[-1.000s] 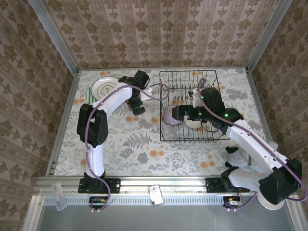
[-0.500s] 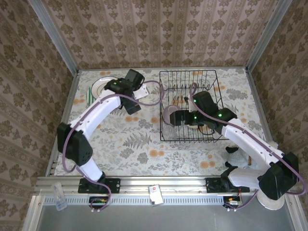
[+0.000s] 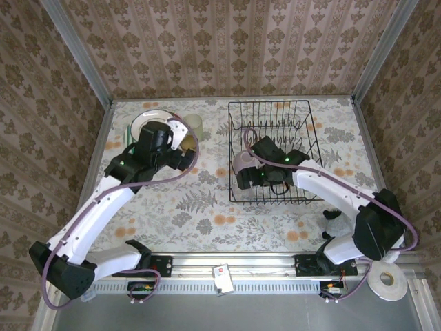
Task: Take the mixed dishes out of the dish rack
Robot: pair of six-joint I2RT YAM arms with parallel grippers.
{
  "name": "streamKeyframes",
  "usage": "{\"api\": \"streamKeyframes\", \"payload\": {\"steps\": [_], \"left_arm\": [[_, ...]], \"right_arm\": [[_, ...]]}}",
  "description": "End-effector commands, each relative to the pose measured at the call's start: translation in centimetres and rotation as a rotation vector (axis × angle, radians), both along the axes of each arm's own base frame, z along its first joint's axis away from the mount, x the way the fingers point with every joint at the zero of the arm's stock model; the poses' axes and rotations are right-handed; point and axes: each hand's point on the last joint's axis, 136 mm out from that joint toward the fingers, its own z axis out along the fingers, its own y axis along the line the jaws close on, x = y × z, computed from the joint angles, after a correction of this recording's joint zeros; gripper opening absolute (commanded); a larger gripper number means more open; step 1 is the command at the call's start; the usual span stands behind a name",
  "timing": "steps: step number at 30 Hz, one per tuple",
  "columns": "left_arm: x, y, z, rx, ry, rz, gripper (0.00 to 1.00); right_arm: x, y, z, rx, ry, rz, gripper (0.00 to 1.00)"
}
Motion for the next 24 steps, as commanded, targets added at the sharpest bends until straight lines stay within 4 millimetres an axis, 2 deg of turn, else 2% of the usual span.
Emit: {"api": "streamKeyframes", "payload": {"steps": [1,6,12,24], "left_arm": [[-0.3,-2.9,0.1,-0.192,0.031,-0.048,1.00],[0.0,-3.5,-0.5,-0.284,0.057,-0.007,1.00],[0.6,-3.7,-1.6,-0.263,0.084,0.012,1.00],[1.0,-4.3,-2.9,-0.252,0.120,0.004,1.00]], "right_arm": [[0.1,-0.8,-0.3,-0.074,0.008,-0.010,0.90],[0.0,-1.1,-1.5,-0.112,0.036,-0.016,0.87],[-0.1,-1.9,-1.8,-0.149,0.039,-0.019,0.84],[0.3,-5.8,-1.8,-0.207,0.038,-0.104,0.75]]}}
